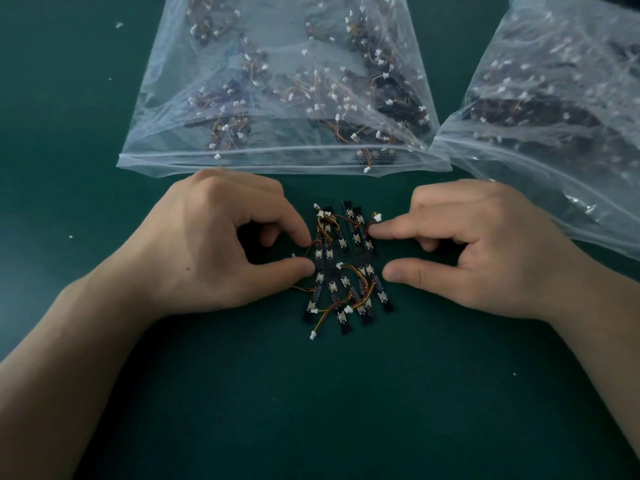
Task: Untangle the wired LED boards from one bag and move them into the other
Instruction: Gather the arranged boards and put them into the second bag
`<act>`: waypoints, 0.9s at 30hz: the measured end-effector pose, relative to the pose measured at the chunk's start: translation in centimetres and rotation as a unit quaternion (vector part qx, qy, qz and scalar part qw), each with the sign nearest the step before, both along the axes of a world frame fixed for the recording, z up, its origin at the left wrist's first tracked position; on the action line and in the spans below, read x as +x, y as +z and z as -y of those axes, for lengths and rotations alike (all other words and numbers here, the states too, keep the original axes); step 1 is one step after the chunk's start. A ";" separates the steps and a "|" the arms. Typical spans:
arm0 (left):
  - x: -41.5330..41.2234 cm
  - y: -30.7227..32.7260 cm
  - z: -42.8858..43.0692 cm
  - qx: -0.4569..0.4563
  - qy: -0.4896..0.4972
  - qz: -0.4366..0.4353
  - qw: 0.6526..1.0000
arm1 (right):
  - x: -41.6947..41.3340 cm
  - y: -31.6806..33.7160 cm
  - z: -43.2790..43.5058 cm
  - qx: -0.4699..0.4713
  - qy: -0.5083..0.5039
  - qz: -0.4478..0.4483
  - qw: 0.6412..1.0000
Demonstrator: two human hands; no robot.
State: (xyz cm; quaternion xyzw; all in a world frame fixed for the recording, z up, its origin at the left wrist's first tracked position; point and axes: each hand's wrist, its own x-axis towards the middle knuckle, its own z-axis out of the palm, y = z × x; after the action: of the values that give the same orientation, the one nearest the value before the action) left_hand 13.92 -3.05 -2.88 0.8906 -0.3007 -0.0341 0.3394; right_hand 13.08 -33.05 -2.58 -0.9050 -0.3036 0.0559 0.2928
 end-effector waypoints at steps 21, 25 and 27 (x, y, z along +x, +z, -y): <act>-0.5 0.9 0.7 0.067 -0.028 0.003 0.997 | -0.2 0.4 -0.6 -0.013 0.005 0.005 1.000; -0.5 0.9 0.9 0.064 -0.020 0.004 0.998 | -0.3 0.4 -0.9 -0.014 -0.006 0.011 1.000; -0.6 0.9 1.0 0.063 -0.017 0.007 0.998 | -0.3 0.4 -0.9 -0.015 -0.009 0.012 1.000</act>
State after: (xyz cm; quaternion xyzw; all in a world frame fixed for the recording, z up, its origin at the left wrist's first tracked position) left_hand 13.37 -4.06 -2.01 0.9054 -0.3150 -0.0525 0.2798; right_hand 12.73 -32.11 -2.13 -0.9125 -0.2983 0.0468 0.2761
